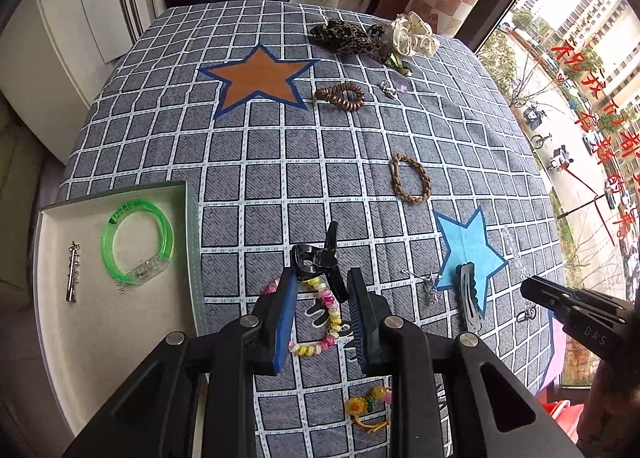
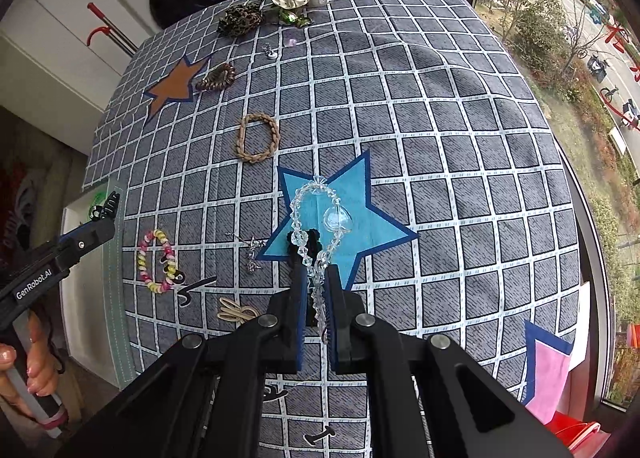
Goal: Organize jewelry
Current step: 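Carry the crystal chain with the right tool into the tray while the left tool releases the claw clip there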
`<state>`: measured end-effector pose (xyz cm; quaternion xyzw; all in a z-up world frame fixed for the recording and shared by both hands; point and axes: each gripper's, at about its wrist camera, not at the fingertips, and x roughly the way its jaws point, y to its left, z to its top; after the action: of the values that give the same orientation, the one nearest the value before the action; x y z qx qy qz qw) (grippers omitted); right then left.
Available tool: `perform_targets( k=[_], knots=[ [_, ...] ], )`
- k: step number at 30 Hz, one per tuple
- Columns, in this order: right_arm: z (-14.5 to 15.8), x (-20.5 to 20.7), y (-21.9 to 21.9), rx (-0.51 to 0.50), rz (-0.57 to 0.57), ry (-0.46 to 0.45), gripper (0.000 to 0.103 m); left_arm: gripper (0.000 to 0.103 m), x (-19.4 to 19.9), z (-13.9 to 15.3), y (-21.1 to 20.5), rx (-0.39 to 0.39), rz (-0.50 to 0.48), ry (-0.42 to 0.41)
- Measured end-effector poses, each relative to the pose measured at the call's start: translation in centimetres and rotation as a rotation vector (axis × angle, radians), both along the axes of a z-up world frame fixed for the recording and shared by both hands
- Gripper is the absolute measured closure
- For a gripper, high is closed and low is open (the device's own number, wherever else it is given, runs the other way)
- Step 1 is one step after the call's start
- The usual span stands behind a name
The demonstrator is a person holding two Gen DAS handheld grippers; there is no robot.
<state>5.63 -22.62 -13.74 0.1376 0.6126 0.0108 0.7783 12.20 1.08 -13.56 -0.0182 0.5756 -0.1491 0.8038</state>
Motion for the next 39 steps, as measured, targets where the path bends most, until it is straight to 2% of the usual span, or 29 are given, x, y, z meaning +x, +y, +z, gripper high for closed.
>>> perform_targets(
  k=[11,24,30,39],
  knots=[
    [1.9,3.0,8.1,0.024,0.169,-0.039,0.094,0.07,-1.6,0.0,7.8,0.019,0.144,-0.004],
    [3.2,6.2,21.3,0.094,0.442,-0.078,0.094,0.07,-3.6,-1.4,17.4,0.056,0.346,0.027],
    [2.5,6.2,26.5,0.141,0.559,-0.072,0.094,0.07,-4.5,-3.2,20.1,0.079,0.408,0.063],
    [-0.9,5.9,32.6,0.189,0.674,-0.008,0.094,0.07,-4.7,-6.0,21.7,0.098,0.467,0.099]
  ],
)
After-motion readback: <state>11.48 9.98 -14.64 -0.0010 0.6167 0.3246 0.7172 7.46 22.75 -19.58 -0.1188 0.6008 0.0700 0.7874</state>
